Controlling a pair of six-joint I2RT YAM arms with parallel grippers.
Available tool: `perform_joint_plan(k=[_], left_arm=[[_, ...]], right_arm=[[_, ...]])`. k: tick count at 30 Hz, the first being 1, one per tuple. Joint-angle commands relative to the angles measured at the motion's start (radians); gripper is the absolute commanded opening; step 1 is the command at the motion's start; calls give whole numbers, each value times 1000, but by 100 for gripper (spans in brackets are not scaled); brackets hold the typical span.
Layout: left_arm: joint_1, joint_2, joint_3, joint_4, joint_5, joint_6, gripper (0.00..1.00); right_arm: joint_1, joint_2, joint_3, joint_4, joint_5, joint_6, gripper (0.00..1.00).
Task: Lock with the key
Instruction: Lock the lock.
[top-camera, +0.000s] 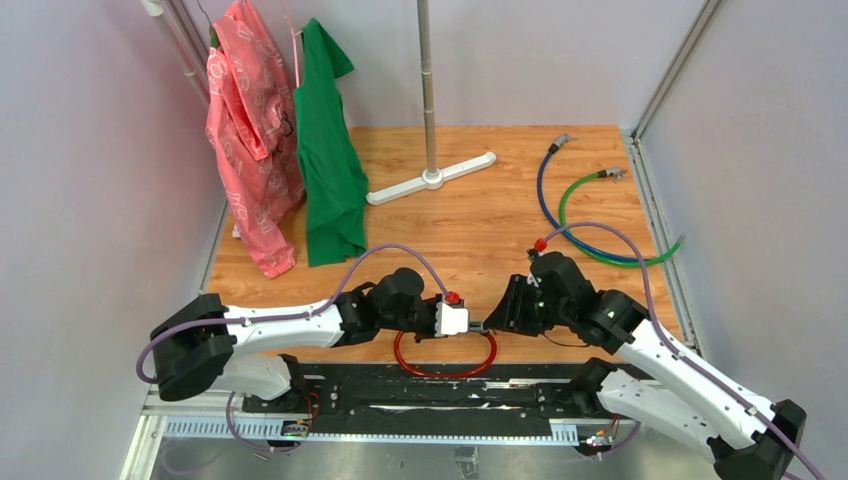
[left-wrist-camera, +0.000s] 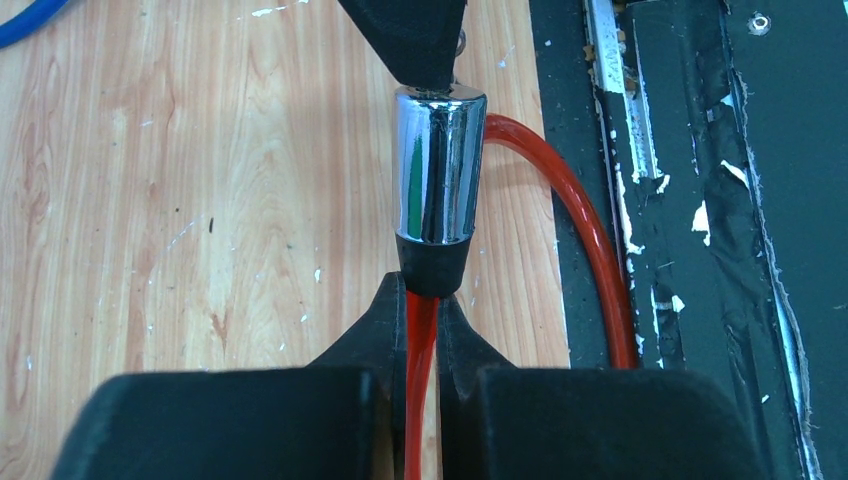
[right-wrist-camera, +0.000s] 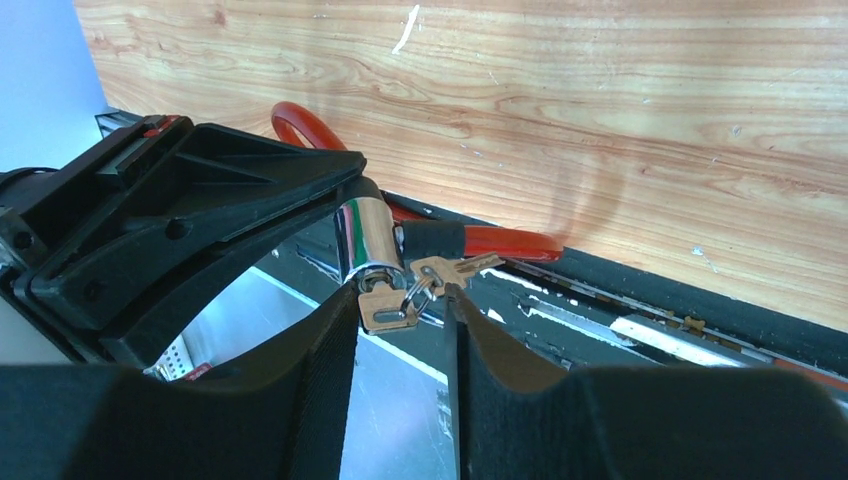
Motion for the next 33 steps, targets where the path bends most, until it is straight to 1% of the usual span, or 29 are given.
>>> perform_joint_plan(k=[1, 2, 6, 10, 13, 15, 19, 21, 23, 27, 33], left_arm=[[-30, 1, -36, -131, 67, -28, 0], [-30, 1, -37, -131, 67, -29, 0], [-30, 4, -37, -130, 72, -27, 0], [-30, 4, -36, -130, 69, -26, 0], [-30, 3, -36, -131, 65, -28, 0], [-30, 1, -35, -133, 65, -26, 0], [-30, -3, -35, -138, 64, -22, 0], [-30, -3, -35, -138, 66, -20, 0], [-30, -3, -36, -135, 75, -17, 0], [-29, 0, -33, -134, 109, 0, 0], [-22, 7, -23, -147, 171, -3, 0]], right_arm=[[-5, -13, -26, 30, 31, 13, 37], [-5, -15, -25, 30, 31, 11, 34], [-5, -27, -24, 35, 32, 7, 29], [-5, -23, -35, 54, -4, 0, 21], [-5, -25, -53, 66, -13, -31, 12], [-5, -33, -65, 76, -11, -80, 9], [-4, -49, -88, 99, -17, -259, 6], [-5, -60, -110, 125, -29, -356, 2], [-5, -80, -159, 184, -51, -439, 0], [-4, -116, -213, 289, -81, -606, 0], [-4, -140, -200, 247, -86, -868, 0]])
